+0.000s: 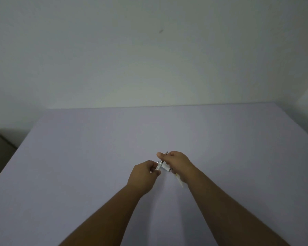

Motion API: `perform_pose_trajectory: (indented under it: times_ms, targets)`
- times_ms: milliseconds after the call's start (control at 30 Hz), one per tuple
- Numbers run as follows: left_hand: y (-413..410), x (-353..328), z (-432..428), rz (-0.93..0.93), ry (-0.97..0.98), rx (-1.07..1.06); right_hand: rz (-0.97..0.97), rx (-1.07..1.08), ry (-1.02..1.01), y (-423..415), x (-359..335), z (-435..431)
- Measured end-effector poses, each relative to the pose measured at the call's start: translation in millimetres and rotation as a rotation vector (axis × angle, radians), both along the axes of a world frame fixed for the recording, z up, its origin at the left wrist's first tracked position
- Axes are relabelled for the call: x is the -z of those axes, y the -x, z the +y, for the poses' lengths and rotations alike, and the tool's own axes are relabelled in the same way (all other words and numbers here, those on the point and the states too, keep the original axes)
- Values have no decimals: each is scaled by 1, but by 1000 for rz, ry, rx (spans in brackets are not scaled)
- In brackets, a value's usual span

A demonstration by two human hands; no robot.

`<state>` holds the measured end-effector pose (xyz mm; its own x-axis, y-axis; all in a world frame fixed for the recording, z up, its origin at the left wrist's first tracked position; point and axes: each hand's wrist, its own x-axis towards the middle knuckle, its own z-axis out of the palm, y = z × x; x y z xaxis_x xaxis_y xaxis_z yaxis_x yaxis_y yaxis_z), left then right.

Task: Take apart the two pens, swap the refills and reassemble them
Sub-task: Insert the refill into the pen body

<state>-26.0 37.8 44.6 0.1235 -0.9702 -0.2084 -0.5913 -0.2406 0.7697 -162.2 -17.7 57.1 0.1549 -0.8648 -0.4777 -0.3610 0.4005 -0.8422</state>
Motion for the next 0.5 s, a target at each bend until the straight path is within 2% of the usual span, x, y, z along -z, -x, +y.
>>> perform_pose_trajectory:
  times_ms: [100, 233, 267, 400, 500]
  targets:
    - [-1, -1, 0, -4, 7, -8, -173, -17, -12, 2, -3, 2]
    - [1, -2, 1, -29, 3, 21, 29, -17, 9, 1, -1, 2]
    - [1, -3, 0, -32, 9, 20, 40, -18, 8, 1, -3, 2]
    - [-1, -7, -4, -42, 19, 15, -184, -21, 2, 4, -8, 1]
    - [1, -8, -4, -43, 18, 29, -21, -21, 35, 3, -9, 0]
